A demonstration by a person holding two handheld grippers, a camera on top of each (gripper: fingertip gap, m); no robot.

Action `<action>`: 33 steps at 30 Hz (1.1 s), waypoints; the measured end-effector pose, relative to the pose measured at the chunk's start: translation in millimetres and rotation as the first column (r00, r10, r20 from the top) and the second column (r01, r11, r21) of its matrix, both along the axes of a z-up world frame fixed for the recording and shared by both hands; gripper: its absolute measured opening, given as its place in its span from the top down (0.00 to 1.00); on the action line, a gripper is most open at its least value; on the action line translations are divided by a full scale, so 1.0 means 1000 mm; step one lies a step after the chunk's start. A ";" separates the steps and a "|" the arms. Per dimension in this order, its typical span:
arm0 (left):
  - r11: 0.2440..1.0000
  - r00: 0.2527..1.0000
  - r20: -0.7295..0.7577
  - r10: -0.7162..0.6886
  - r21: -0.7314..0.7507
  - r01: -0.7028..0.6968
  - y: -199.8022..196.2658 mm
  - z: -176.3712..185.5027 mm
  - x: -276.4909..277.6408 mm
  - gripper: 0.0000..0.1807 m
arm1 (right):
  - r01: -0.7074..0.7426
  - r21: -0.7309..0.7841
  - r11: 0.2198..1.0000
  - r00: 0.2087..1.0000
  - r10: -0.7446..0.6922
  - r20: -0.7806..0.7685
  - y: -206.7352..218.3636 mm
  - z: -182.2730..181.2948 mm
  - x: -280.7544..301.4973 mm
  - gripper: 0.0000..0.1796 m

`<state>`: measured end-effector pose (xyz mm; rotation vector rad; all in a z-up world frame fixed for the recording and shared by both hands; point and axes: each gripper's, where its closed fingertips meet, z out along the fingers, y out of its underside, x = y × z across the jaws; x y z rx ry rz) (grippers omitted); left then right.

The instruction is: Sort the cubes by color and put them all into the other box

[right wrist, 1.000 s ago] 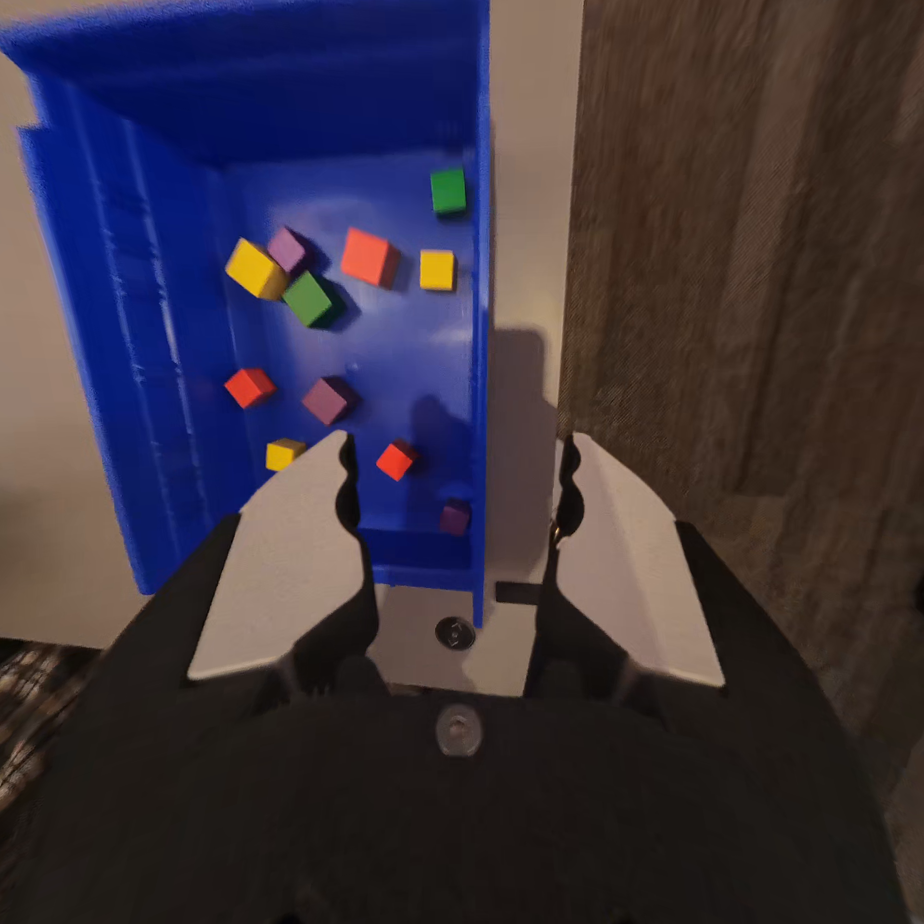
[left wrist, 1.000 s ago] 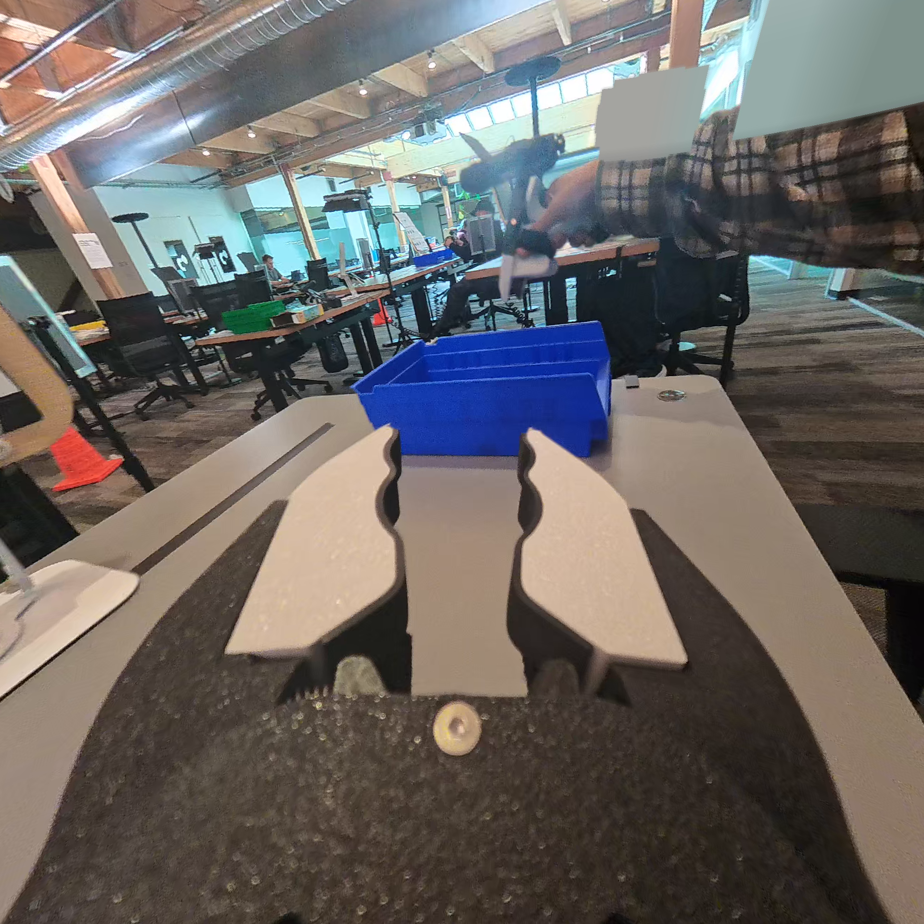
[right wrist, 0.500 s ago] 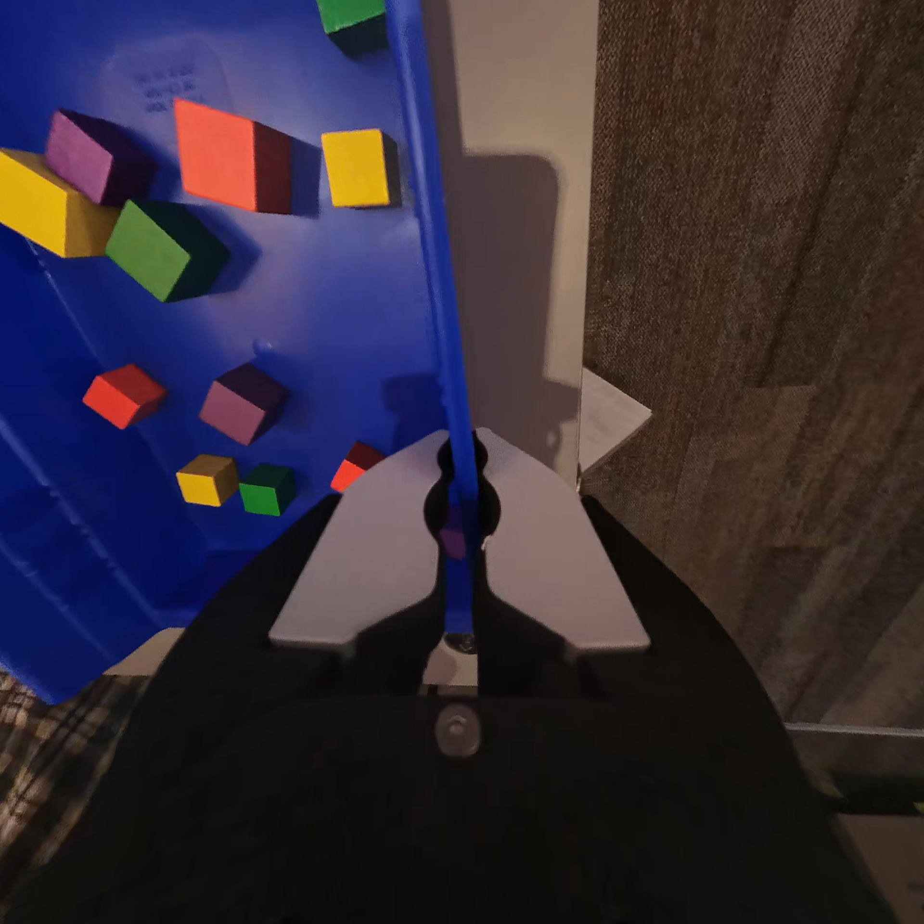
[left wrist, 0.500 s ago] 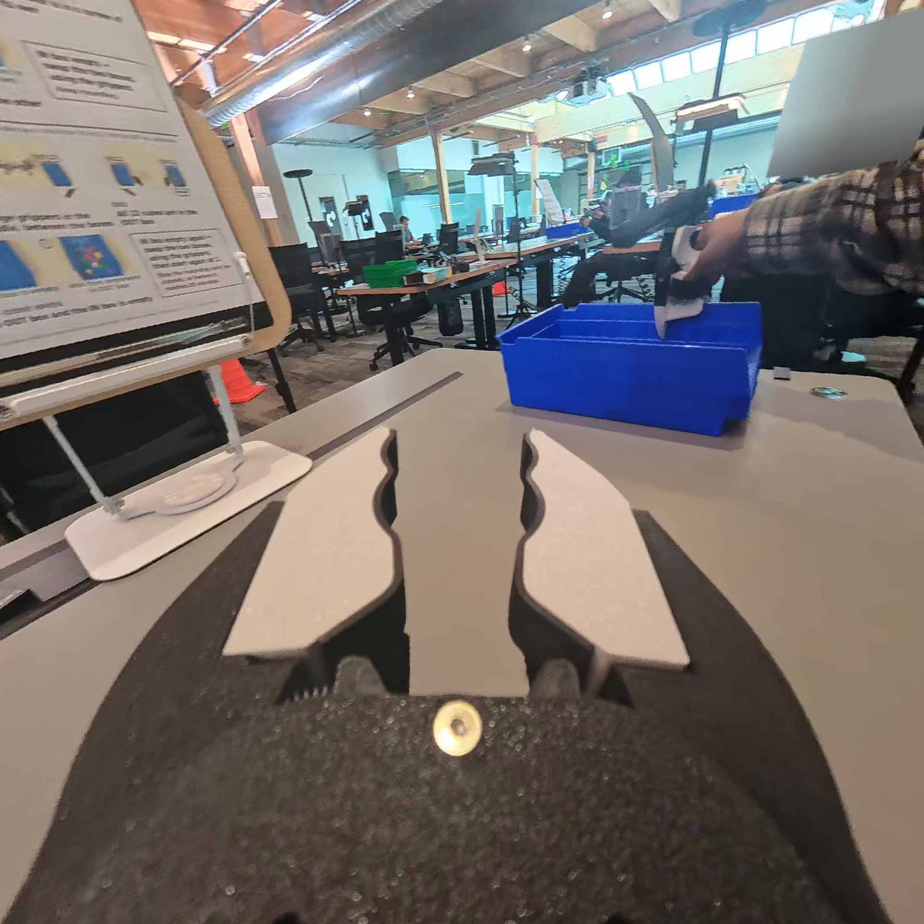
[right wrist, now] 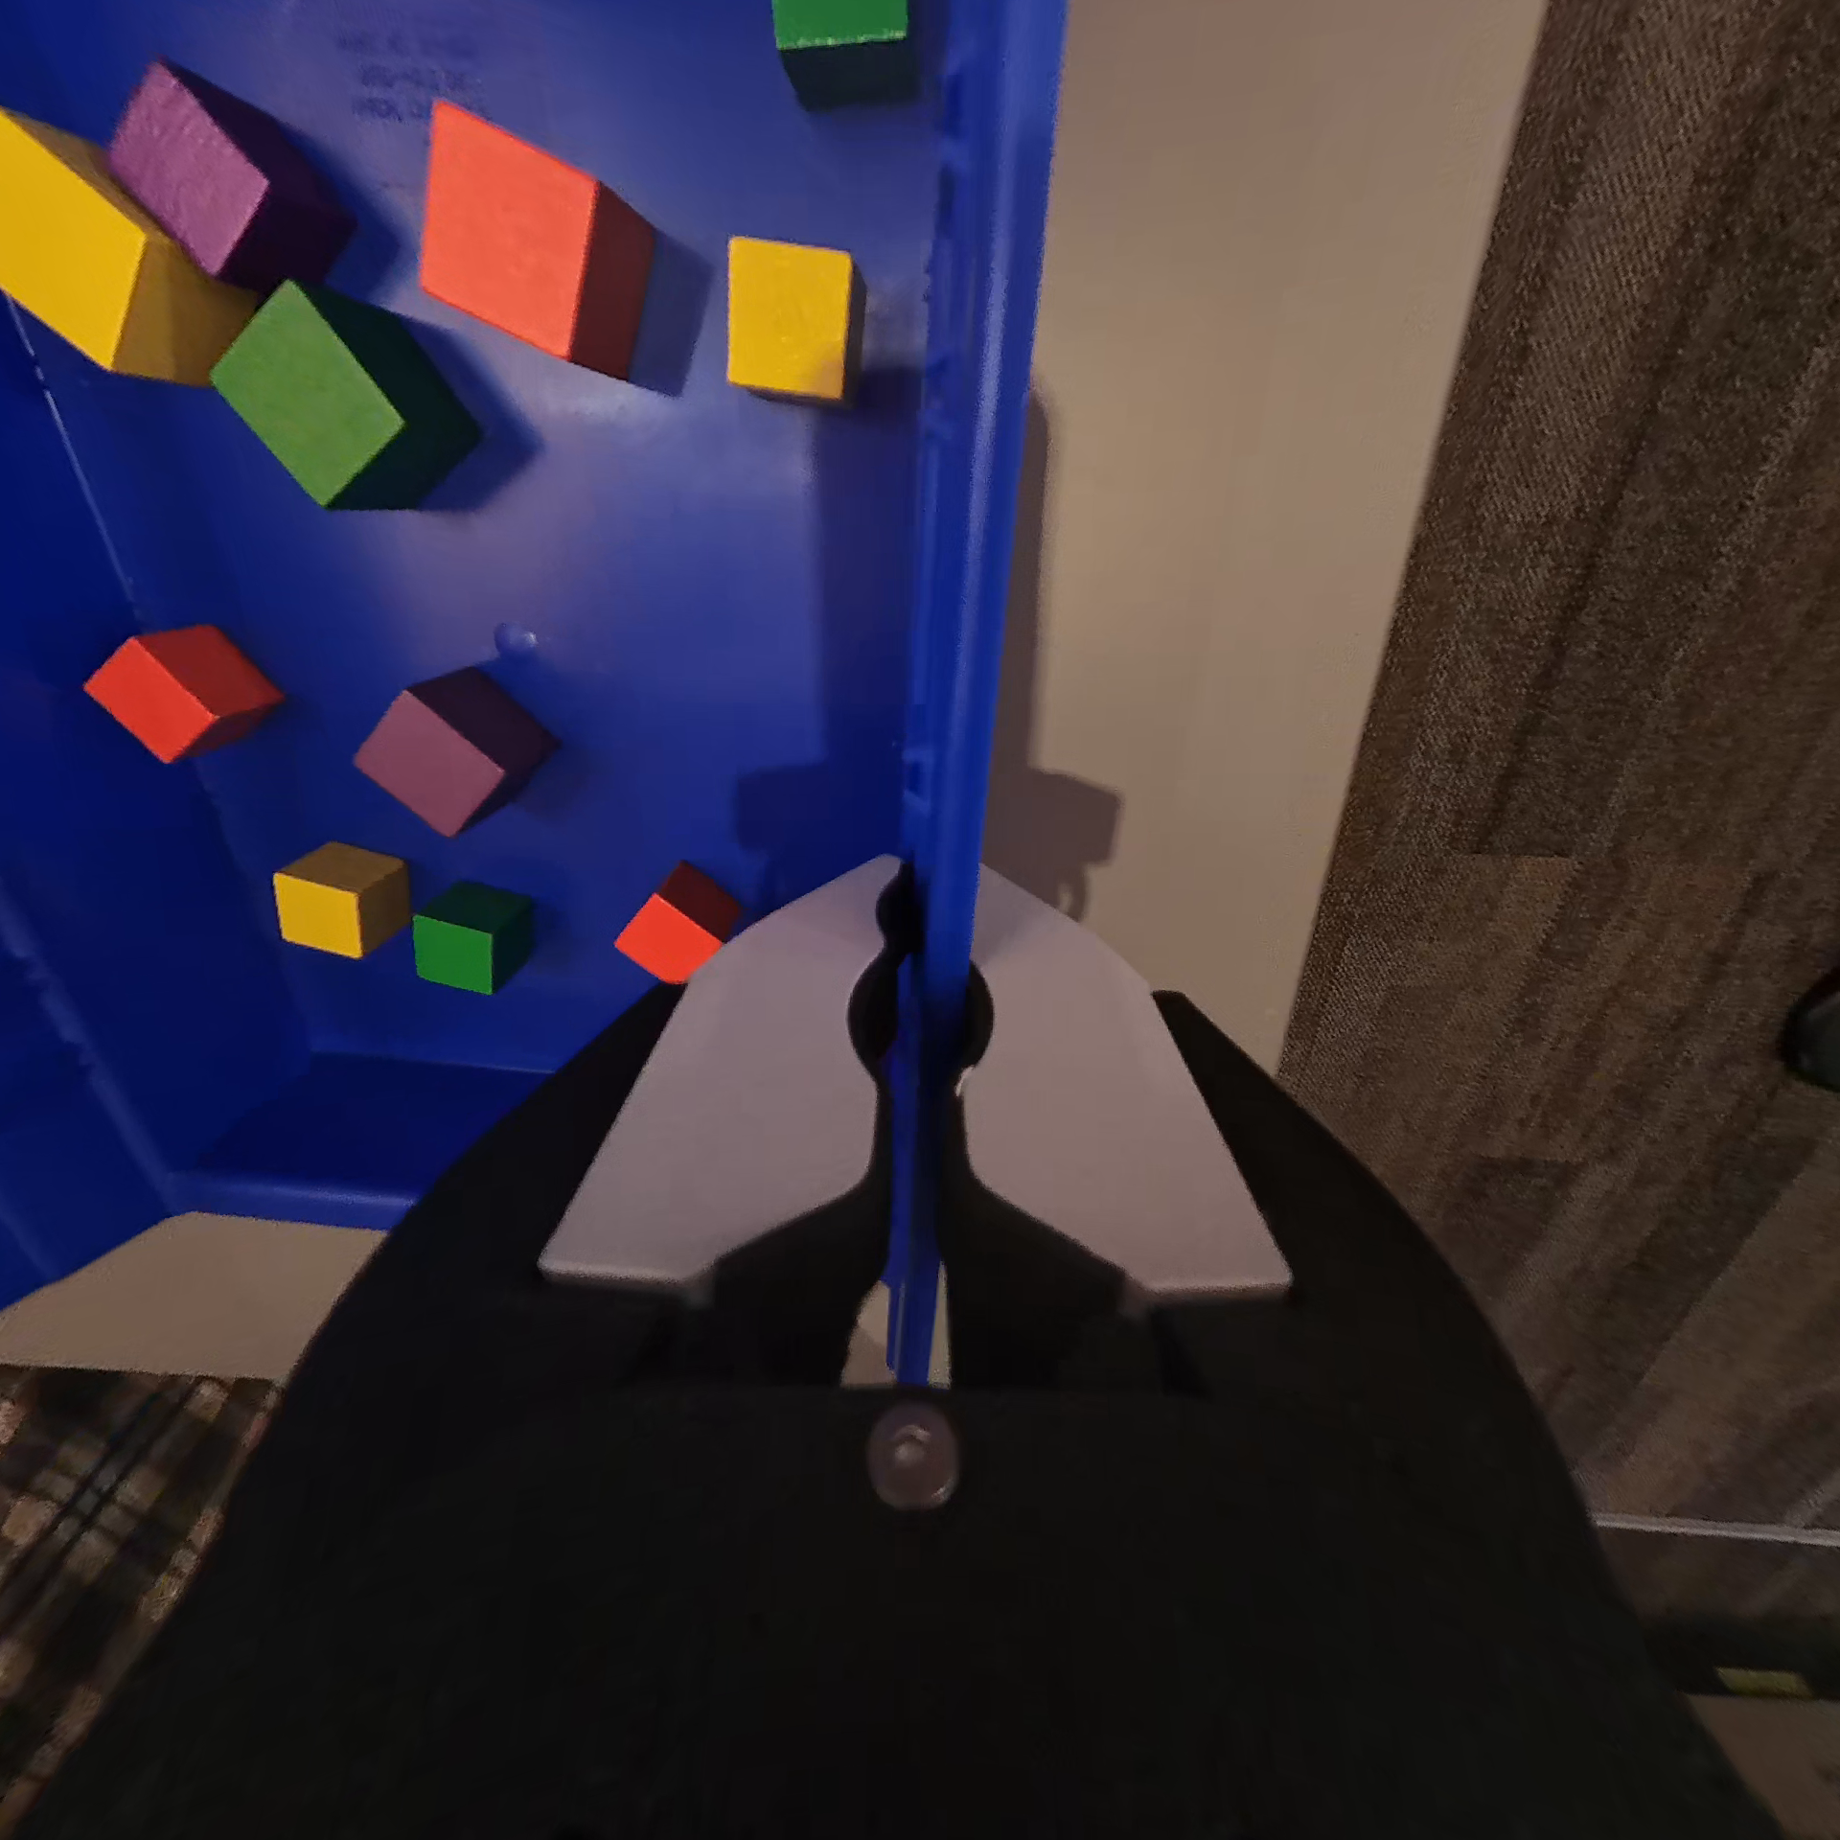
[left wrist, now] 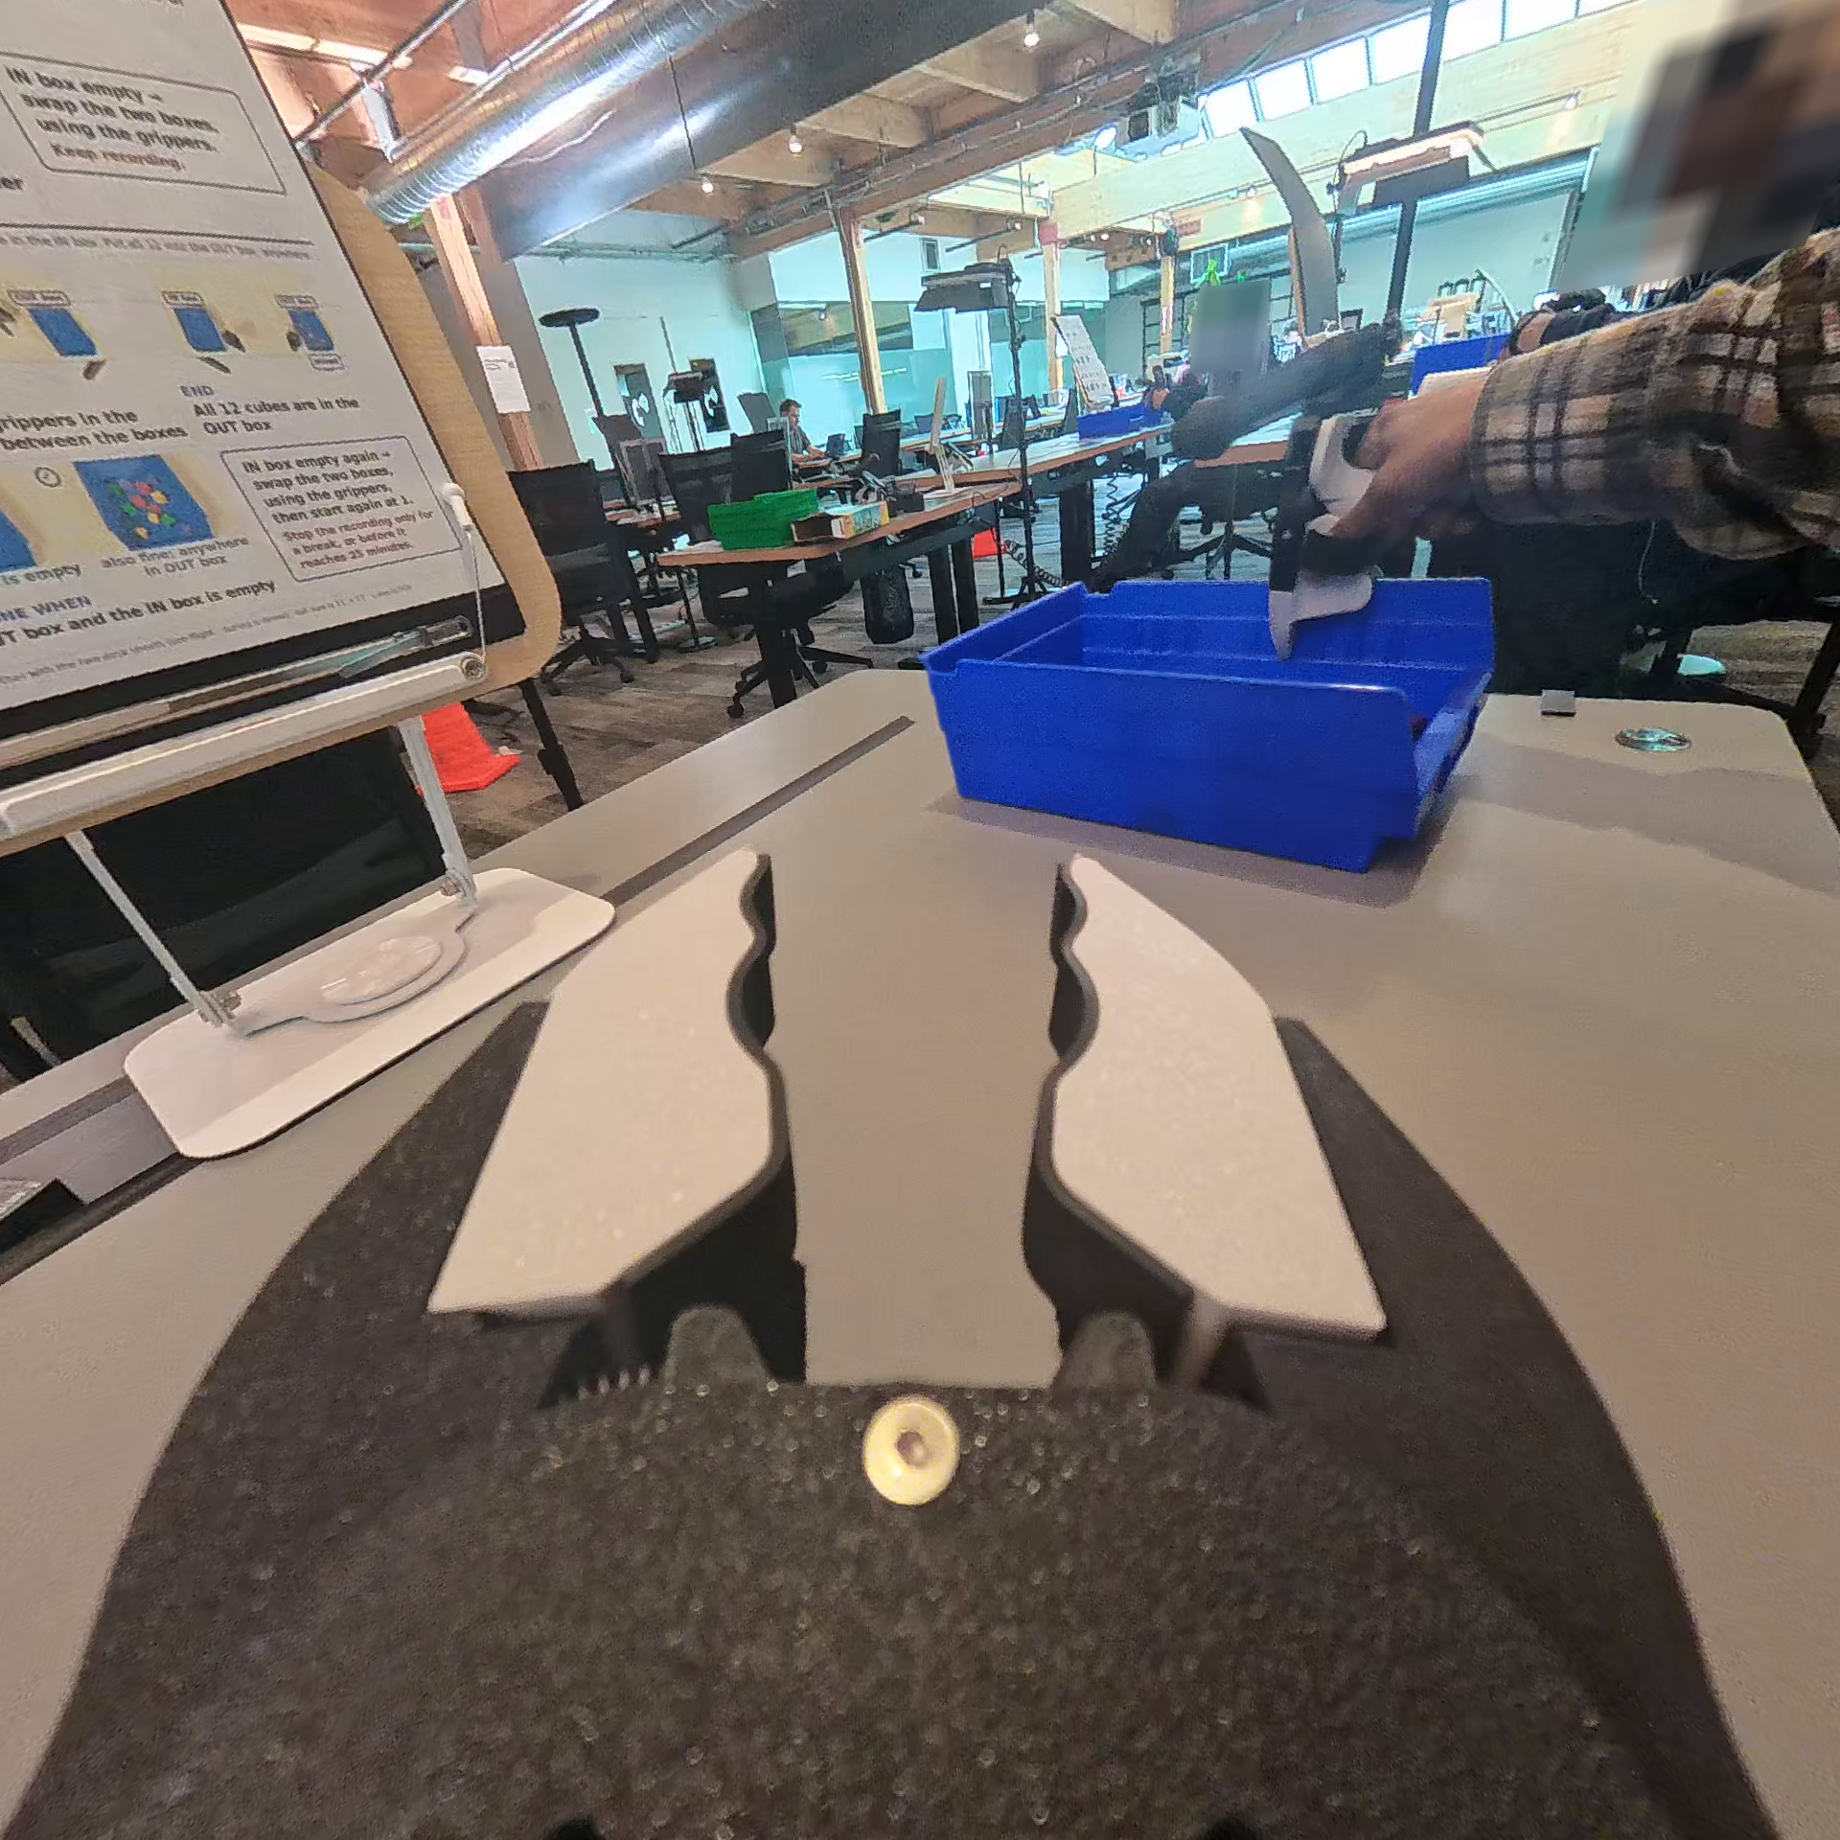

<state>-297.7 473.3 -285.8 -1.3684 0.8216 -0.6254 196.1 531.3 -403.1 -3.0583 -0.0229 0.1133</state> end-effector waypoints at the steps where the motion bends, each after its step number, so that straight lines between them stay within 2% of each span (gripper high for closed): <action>1: 1.000 1.000 -0.004 -0.001 -0.005 0.001 0.000 -0.001 0.001 0.70 | -0.009 0.001 1.000 1.000 0.009 -0.002 0.001 0.000 -0.007 0.98; 10: 1.000 0.998 -0.063 -0.017 0.009 0.018 -0.005 -0.005 0.008 0.67 | -0.131 0.024 0.991 0.991 0.132 -0.021 0.022 0.000 -0.097 0.98; 17: 0.995 0.994 -0.100 -0.053 -0.087 0.044 -0.016 -0.015 0.001 0.53 | -0.243 0.036 0.969 0.969 0.244 -0.032 0.037 0.001 -0.188 0.97; 19: 0.994 0.993 -0.103 -0.050 -0.097 0.040 -0.023 -0.012 -0.007 0.52 | -0.263 0.038 0.964 0.964 0.265 -0.037 0.040 0.001 -0.213 0.97; 23: 0.995 0.993 -0.119 -0.016 -0.102 0.003 -0.034 -0.005 -0.026 0.50 | -0.319 0.034 0.947 0.946 0.320 -0.042 0.042 0.001 -0.262 0.97; 29: 0.975 0.977 -0.207 0.049 -0.202 -0.091 -0.040 -0.011 -0.056 0.45 | -0.381 0.026 0.924 0.921 0.381 -0.078 0.034 0.002 -0.334 0.97; 33: 0.971 0.973 -0.210 0.094 -0.196 -0.136 -0.042 -0.003 -0.071 0.45 | -0.413 0.022 0.910 0.906 0.413 -0.093 0.028 0.002 -0.378 0.96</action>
